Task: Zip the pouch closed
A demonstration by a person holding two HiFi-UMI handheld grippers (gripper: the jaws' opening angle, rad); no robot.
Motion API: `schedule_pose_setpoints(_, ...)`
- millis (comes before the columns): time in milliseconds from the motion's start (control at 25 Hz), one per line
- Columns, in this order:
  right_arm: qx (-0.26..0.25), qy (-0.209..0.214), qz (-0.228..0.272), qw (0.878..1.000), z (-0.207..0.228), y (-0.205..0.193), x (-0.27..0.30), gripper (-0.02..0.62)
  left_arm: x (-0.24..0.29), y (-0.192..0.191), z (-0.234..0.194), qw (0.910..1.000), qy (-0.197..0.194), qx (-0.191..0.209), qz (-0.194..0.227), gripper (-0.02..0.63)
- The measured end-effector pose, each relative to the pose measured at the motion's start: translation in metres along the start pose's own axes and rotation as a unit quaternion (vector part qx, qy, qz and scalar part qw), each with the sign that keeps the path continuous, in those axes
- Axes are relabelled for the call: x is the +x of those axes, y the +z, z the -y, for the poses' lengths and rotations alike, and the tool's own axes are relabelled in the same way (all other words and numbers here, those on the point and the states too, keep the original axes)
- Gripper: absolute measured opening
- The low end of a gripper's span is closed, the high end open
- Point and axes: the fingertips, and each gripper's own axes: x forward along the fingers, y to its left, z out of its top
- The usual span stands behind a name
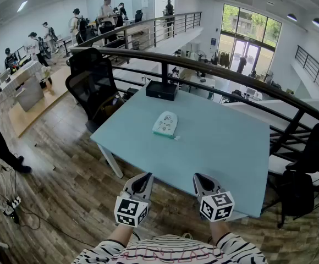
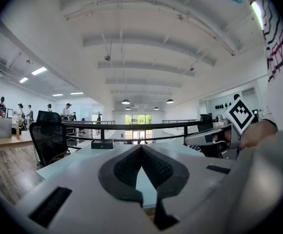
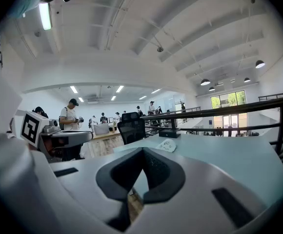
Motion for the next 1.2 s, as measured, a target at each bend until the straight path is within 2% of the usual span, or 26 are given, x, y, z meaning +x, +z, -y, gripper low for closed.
schedule_pose_setpoints(240,0.031,-0.001,0.035,0.999,-0.011,0.007,0.0,0.028,-0.01,-0.002,-0.008,0.9999,-0.015,0.004,0.005,0.025)
schedule_pose_setpoints(360,0.034,-0.011,0.031,0.999,-0.011,0.002,0.002,0.031,-0.015,-0.01,-0.008,0.9997,-0.025,0.005,0.0,0.039)
schedule_pose_setpoints(400,0.036,-0.015,0.028,0.999,-0.011,-0.002,0.003,0.034,-0.016,-0.016,-0.007,0.9995,-0.032,0.0,-0.007,0.067)
schedule_pose_setpoints(440,0.04,-0.018,0.026,0.999,-0.012,-0.006,0.003,0.037,-0.017,-0.023,-0.007,0.999,-0.04,-0.006,-0.016,0.14)
schedule_pose_setpoints(480,0.046,-0.02,0.024,0.998,-0.013,-0.011,0.005,0.061,-0.018,-0.03,-0.006,0.9985,-0.048,-0.011,-0.024,0.185)
schedule_pose_setpoints(520,0.051,-0.021,0.022,0.998,-0.014,-0.015,0.006,0.129,-0.019,-0.036,-0.006,0.998,-0.054,-0.014,-0.031,0.186)
schedule_pose_setpoints(560,0.054,-0.022,0.02,0.998,-0.016,-0.019,0.006,0.164,-0.02,-0.042,-0.006,0.9976,-0.058,-0.015,-0.036,0.186)
schedule_pose_setpoints(840,0.057,-0.033,-0.016,0.998,-0.01,-0.041,0.026,0.163,-0.007,-0.068,-0.017,0.9953,-0.068,-0.036,-0.058,0.186)
schedule_pose_setpoints(1200,0.05,-0.03,-0.03,0.998,0.045,-0.032,0.083,0.163,0.069,-0.065,-0.043,0.9958,-0.054,-0.043,-0.06,0.186)
